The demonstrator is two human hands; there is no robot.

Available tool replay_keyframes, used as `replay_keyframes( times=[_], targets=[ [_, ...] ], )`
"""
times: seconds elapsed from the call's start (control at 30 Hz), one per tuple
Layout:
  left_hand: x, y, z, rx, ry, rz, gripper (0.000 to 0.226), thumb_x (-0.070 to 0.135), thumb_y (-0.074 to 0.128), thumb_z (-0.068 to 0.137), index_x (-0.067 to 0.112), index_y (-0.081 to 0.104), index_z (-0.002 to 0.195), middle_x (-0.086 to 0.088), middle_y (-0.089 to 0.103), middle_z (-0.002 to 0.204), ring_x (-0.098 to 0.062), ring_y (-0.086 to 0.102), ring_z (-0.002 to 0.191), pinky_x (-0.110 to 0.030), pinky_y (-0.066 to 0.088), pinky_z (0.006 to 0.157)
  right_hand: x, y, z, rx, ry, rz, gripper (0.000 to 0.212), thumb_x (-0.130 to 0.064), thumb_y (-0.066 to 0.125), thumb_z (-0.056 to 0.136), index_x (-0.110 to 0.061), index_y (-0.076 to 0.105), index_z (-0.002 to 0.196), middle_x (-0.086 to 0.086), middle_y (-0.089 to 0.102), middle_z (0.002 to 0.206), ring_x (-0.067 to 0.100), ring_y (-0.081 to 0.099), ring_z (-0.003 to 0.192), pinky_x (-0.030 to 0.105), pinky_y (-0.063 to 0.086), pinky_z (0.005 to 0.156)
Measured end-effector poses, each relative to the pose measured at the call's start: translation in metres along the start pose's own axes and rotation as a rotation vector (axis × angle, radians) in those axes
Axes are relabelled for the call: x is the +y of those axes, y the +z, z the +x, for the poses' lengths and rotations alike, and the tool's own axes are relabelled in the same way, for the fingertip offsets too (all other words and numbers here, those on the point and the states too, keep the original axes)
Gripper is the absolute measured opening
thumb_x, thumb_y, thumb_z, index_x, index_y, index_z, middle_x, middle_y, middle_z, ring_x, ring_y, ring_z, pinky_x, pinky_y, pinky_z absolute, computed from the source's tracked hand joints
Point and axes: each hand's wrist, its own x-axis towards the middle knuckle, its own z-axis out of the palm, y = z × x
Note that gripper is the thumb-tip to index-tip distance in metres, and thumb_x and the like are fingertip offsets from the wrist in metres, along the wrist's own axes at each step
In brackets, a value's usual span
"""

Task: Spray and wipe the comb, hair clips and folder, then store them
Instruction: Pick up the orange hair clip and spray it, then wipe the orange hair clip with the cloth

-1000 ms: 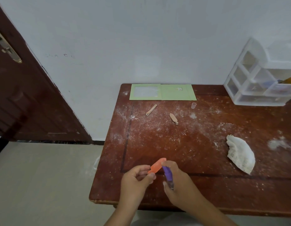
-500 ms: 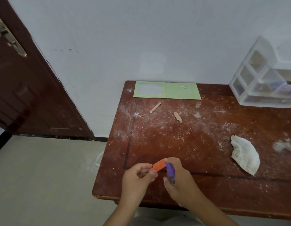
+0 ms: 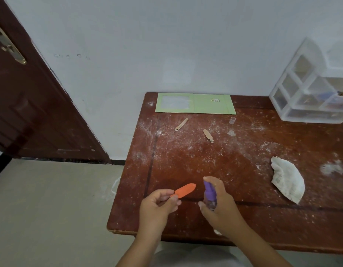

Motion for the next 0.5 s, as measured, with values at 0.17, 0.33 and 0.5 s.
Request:
replay_keyframes(
  times=[0.17, 0.33, 0.5],
  targets=[
    [-0.003, 0.004, 0.006, 0.016, -0.076, -0.062, 0.017, -0.003, 0.061, 0.080, 0.013, 0.065, 0.074, -0.008, 0.067, 0.070, -0.008, 0.065, 0.055, -0.012, 0.051, 0.048, 0.013, -0.020, -0.003, 0.104, 0.032, 0.073, 0.074, -0.007, 0.063, 0.082, -0.058, 0.018, 0.115, 0.011, 0.050, 0.067, 0.012, 0.045, 0.055, 0.017, 0.039, 0.052],
    [-0.004, 0.022, 0.017, -0.039, -0.199, -0.110, 0.014, -0.009, 0.058, 0.080, 0.002, 0.064, 0.078, -0.012, 0.063, 0.071, -0.016, 0.061, 0.065, -0.015, 0.052, 0.054, 0.023, -0.061, -0.011, 0.307, 0.123, 0.156, 0.060, 0.002, 0.056, 0.084, -0.028, 0.022, 0.123, 0.000, 0.055, 0.083, 0.015, 0.054, 0.061, 0.009, 0.047, 0.059],
    [-0.003, 0.057, 0.025, -0.132, -0.319, -0.189, 0.016, -0.015, 0.051, 0.082, -0.001, 0.057, 0.075, -0.017, 0.059, 0.079, -0.021, 0.060, 0.075, -0.012, 0.054, 0.052, 0.056, -0.126, -0.013, 0.670, 0.193, -0.156, 0.018, 0.000, 0.068, 0.076, -0.011, 0.054, 0.079, 0.003, 0.056, 0.076, 0.021, 0.054, 0.072, 0.015, 0.040, 0.054]
  ],
)
